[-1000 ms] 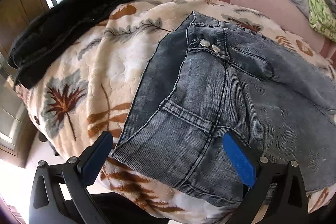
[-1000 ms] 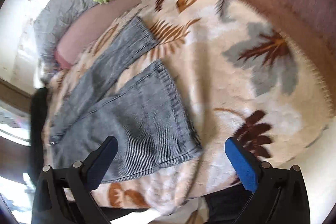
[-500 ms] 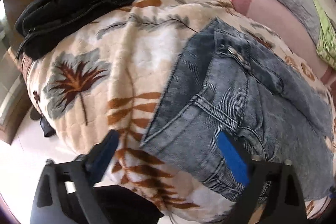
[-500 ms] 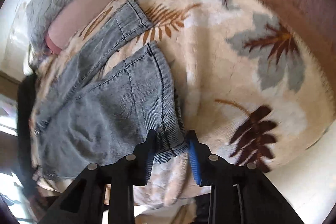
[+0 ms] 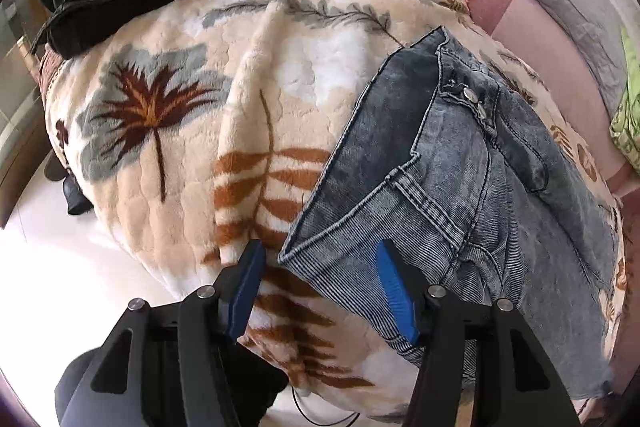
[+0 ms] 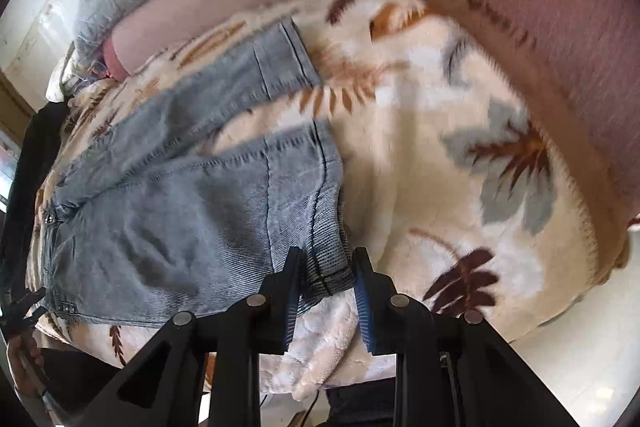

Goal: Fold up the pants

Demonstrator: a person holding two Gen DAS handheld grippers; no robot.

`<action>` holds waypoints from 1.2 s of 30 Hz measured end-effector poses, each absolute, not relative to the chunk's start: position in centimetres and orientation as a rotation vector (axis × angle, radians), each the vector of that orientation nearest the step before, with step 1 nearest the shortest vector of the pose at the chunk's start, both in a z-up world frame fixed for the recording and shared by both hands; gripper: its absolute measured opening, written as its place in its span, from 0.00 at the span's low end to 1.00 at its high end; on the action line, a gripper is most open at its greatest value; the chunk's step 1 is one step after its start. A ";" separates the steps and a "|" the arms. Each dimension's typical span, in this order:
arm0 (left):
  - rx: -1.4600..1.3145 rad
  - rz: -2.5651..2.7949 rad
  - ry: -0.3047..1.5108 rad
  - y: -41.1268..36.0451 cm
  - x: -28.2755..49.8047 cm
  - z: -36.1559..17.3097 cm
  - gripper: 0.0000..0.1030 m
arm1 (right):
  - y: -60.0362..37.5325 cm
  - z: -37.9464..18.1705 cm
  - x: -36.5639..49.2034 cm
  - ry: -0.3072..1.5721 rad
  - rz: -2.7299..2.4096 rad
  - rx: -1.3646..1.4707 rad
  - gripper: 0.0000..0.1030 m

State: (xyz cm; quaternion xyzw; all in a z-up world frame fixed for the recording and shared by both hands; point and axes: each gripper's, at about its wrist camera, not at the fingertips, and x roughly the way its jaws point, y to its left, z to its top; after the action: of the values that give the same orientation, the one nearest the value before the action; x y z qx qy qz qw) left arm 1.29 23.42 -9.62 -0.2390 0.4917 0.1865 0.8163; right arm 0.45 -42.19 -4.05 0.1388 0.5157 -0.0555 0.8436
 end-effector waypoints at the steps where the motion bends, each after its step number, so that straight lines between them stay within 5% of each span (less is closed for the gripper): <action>1: -0.521 0.398 1.057 23.4 1.2 -9.5 0.60 | -42.4 -4.3 0.3 1.095 -0.119 0.306 0.26; 5: -0.565 0.430 1.033 22.6 -0.8 -8.2 0.76 | -42.6 -4.3 0.0 1.073 -0.105 0.331 0.26; 9: -0.495 0.431 1.079 21.4 0.3 -9.5 0.75 | -42.6 -4.0 0.2 1.064 -0.084 0.347 0.26; 10: -0.493 0.429 1.080 21.2 0.7 -9.9 0.69 | -42.6 -3.9 0.3 1.062 -0.075 0.353 0.26; 14: -0.411 0.402 1.052 19.9 1.8 -8.8 0.06 | -42.3 -2.0 -0.4 1.017 -0.070 0.332 0.26; 19: -0.360 0.418 0.976 19.3 0.2 -7.0 0.04 | -42.3 -2.9 -0.8 1.079 -0.099 0.250 0.27; 22: -0.352 0.430 1.027 19.4 0.0 -8.2 0.05 | -43.4 -6.7 -0.4 1.222 -0.141 0.268 0.40; 25: -0.367 0.425 1.022 20.2 -0.2 -7.3 0.12 | -44.6 -5.1 -0.9 1.147 -0.142 0.326 0.64; 30: -0.313 0.435 0.881 19.5 -1.3 -2.3 0.54 | -44.9 -0.8 2.7 1.027 -0.059 0.347 0.68; 34: -0.286 0.333 0.805 17.4 0.3 -0.4 0.65 | -44.5 -3.5 9.5 1.101 -0.066 0.278 0.68; 36: -0.270 0.286 0.829 16.3 1.9 -1.2 0.65 | -44.4 -6.3 12.6 1.176 -0.075 0.280 0.57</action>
State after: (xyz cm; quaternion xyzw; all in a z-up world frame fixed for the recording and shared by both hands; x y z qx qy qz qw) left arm 1.86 16.29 -1.22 -0.1304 0.4001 0.1378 0.8966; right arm 12.61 -44.38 -6.32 0.1314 0.5527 -0.0354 0.8222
